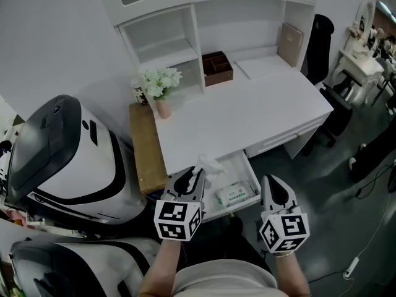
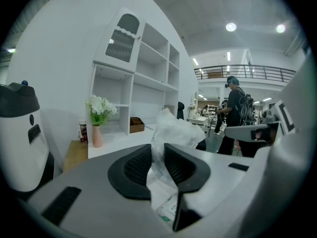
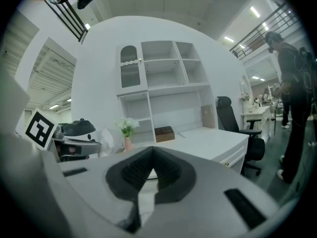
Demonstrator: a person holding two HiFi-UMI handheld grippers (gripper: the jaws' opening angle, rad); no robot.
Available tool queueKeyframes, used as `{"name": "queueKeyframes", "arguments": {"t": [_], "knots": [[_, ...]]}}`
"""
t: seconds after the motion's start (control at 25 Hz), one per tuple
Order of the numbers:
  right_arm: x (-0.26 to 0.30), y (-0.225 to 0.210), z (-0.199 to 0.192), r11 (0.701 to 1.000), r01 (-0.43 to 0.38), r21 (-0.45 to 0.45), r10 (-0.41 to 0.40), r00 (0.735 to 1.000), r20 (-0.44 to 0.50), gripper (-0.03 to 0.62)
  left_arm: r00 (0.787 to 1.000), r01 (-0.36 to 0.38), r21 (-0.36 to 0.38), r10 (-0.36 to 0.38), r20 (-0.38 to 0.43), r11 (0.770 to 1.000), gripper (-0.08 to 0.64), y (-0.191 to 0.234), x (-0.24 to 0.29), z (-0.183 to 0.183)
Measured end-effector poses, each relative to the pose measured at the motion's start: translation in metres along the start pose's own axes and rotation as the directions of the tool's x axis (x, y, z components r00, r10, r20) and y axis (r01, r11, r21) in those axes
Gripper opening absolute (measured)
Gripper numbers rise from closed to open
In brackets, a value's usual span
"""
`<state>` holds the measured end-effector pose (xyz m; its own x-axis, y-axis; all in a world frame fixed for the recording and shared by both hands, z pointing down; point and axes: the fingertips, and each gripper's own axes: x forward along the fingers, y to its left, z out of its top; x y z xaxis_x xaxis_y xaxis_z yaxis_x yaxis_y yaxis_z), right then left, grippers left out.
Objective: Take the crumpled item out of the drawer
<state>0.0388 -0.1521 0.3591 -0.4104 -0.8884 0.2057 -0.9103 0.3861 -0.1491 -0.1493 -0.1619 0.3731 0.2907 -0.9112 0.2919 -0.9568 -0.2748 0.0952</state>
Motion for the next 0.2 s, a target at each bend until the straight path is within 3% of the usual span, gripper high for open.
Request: {"name": "queueKeyframes", "arguments": {"t": [0.2], "knots": [[0.0015, 0.001, -0.0004, 1.0, -0.001, 0.0, 0.001, 1.0, 0.0, 0.002, 1.0, 0.003, 0.001, -0.003, 0.007, 1.0, 0.075, 0.001, 0.0, 0.0021]]}}
